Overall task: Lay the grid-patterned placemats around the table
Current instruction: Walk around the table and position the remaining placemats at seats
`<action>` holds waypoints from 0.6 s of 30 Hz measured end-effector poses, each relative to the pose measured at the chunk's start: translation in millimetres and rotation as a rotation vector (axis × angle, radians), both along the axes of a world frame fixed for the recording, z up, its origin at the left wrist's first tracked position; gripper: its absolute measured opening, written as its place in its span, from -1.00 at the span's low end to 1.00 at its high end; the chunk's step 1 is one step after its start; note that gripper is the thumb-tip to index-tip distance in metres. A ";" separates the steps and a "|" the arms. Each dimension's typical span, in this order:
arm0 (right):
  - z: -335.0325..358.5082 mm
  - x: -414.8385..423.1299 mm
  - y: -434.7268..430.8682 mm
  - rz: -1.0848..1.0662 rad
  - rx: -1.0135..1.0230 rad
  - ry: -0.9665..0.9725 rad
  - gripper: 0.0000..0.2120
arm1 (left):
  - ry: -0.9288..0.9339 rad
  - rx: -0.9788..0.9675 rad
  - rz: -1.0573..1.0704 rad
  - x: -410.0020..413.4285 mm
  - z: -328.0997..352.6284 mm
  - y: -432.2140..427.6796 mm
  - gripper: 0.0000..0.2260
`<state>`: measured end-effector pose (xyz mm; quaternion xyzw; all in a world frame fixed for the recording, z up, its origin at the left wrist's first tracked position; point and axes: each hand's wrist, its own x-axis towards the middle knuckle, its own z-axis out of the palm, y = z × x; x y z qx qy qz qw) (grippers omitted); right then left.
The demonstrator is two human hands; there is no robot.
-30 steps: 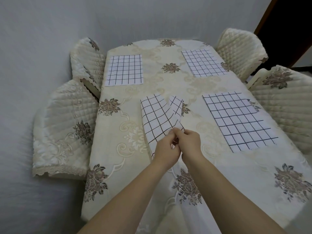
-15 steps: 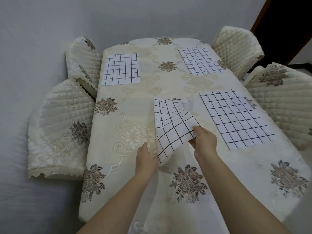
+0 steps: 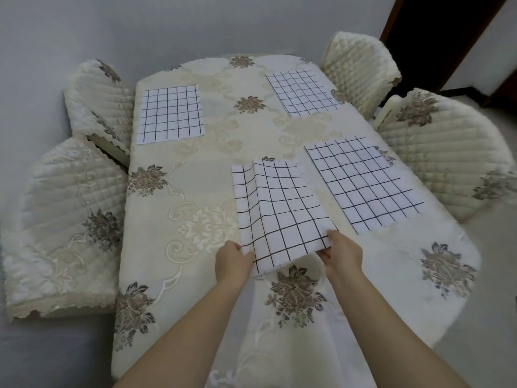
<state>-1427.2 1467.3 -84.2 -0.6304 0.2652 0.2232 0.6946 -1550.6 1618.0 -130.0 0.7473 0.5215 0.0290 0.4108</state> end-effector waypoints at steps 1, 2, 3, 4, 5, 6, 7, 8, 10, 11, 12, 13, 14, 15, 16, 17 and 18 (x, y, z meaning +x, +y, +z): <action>-2.2 0.6 -3.1 -0.002 -0.004 0.009 -0.87 | 0.025 0.024 -0.019 1.5 -0.7 -1.0 -0.68; -5.1 1.4 -6.0 -0.004 -0.012 0.017 -0.87 | 0.049 0.042 -0.033 2.8 -1.2 -1.7 -0.69; -8.0 2.5 -8.9 -0.008 -0.023 0.024 -0.88 | 0.070 0.055 -0.044 4.1 -2.8 -2.1 -0.71; -10.8 3.6 -11.8 -0.009 -0.036 0.031 -0.89 | 0.087 0.064 -0.049 4.7 -4.3 -2.4 -0.73; -12.4 4.2 -14.3 -0.004 -0.045 0.039 -0.92 | 0.103 0.073 -0.050 5.2 -5.3 -2.6 -0.74; -13.9 4.8 -16.4 -0.002 -0.050 0.048 -0.94 | 0.118 0.082 -0.051 5.6 -5.6 -2.9 -0.75; -15.2 5.5 -18.2 -0.003 -0.050 0.056 -0.95 | 0.130 0.092 -0.051 6.4 -5.8 -3.1 -0.75; -16.2 6.0 -19.9 -0.002 -0.048 0.064 -0.94 | 0.139 0.094 -0.049 6.9 -6.2 -3.3 -0.75; -17.6 6.8 -22.2 0.003 -0.048 0.072 -0.91 | 0.163 0.078 -0.036 8.8 -6.1 -3.6 -0.76; -18.1 7.0 -22.9 0.007 -0.048 0.072 -0.92 | 0.177 0.065 -0.033 9.6 -6.2 -3.7 -0.77; -18.8 6.9 -23.5 0.011 -0.046 0.074 -0.92 | 0.186 0.048 -0.033 10.2 -7.1 -3.5 -0.77; -19.4 6.9 -24.2 0.016 -0.045 0.078 -0.93 | 0.194 0.032 -0.035 10.3 -8.9 -2.9 -0.77; -19.5 6.9 -24.7 0.023 -0.043 0.083 -0.93 | 0.198 0.017 -0.034 10.2 -9.5 -2.3 -0.78; -19.9 7.1 -25.4 0.034 -0.044 0.087 -0.94 | 0.196 0.004 -0.031 9.9 -9.1 -1.6 -0.81; -20.1 7.4 -26.2 0.044 -0.046 0.091 -0.93 | 0.184 -0.010 -0.024 9.5 -8.2 -1.2 -0.84; -20.3 8.0 -26.8 0.052 -0.046 0.096 -0.94 | 0.165 -0.022 -0.016 9.1 -7.6 -0.6 -0.89; -20.3 8.6 -27.6 0.057 -0.043 0.104 -0.94 | 0.136 -0.037 0.000 8.4 -6.9 0.3 -0.92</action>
